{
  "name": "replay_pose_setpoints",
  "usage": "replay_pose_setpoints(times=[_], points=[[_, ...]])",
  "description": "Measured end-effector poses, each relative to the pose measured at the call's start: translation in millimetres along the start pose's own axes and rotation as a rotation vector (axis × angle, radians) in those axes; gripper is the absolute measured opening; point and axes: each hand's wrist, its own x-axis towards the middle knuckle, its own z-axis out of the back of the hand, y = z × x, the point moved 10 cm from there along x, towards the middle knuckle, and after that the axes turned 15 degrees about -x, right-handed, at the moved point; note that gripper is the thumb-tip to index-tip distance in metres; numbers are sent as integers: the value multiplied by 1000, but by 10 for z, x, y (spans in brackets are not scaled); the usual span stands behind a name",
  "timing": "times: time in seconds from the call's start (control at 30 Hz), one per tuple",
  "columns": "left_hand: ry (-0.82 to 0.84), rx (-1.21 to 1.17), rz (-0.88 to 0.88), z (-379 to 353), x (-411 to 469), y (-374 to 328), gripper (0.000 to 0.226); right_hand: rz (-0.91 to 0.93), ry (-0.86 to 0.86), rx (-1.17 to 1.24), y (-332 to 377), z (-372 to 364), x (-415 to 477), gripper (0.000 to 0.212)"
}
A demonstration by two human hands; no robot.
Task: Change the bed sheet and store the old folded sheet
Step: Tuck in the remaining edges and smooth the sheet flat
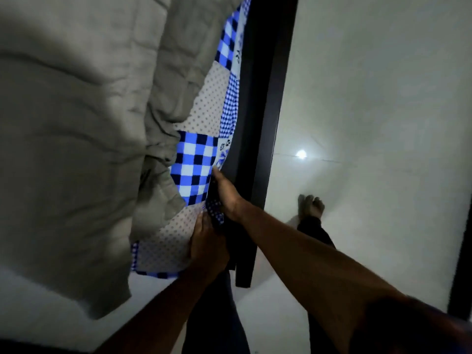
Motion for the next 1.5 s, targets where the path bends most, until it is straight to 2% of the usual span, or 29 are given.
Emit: replay_pose_setpoints(times=[0.1,0.13,0.23,0.3,0.37,0.43,0.53,0.63,0.77,0.87,0.93,1.0,1.07,1.13,1.17,1.27,1.33,1.4,1.5], points=[[56,-163,196,-5,101,86,51,-81,56,-177,127,82,112,60],[39,-164,195,-20,126,36,46,-113,74,-210,138,153,115,56],[-112,-187,174,28,52,-270,58,-62,95,-308,209,360,75,37],[-287,-369,294,18,-130,-339,63,68,87,-636,263,477,-16,29],[-438,-627,499,-142,-428,-209,60,303,102,-1022,221,426,-133,28],[-550,-784,593,-374,-693,-126,57,489,225,-1403,4,189,-288,30],[-564,-788,574,-640,-782,-47,54,682,403,-1976,-523,-96,-303,36],[-579,-814,648,-745,-742,194,58,696,487,-2233,-779,-250,-150,42],[-616,-758,705,-560,-682,317,38,852,442,-2328,-672,-467,-11,55],[-701,-727,682,-437,-693,224,26,805,517,-2465,-740,-440,153,63],[-709,-768,538,-505,-619,100,36,819,527,-2571,-801,-406,202,65],[-668,-758,466,-625,-521,162,51,839,481,-2578,-767,-386,244,63],[-659,-812,528,-743,-465,437,57,876,476,-2551,-714,-416,224,60],[-570,-802,614,-784,-383,539,63,900,486,-2520,-655,-463,179,56],[-559,-773,635,-759,-351,543,60,875,497,-2519,-649,-464,145,53],[-700,-858,662,-631,-346,530,27,868,494,-2591,-679,-382,-35,51],[-740,-864,674,-691,-321,521,42,916,445,-2524,-637,-272,-109,57],[-755,-814,685,-721,-246,546,61,841,375,-2502,-564,-159,32,68],[-767,-940,668,-707,-279,531,59,756,333,-2547,-506,-229,307,84]])
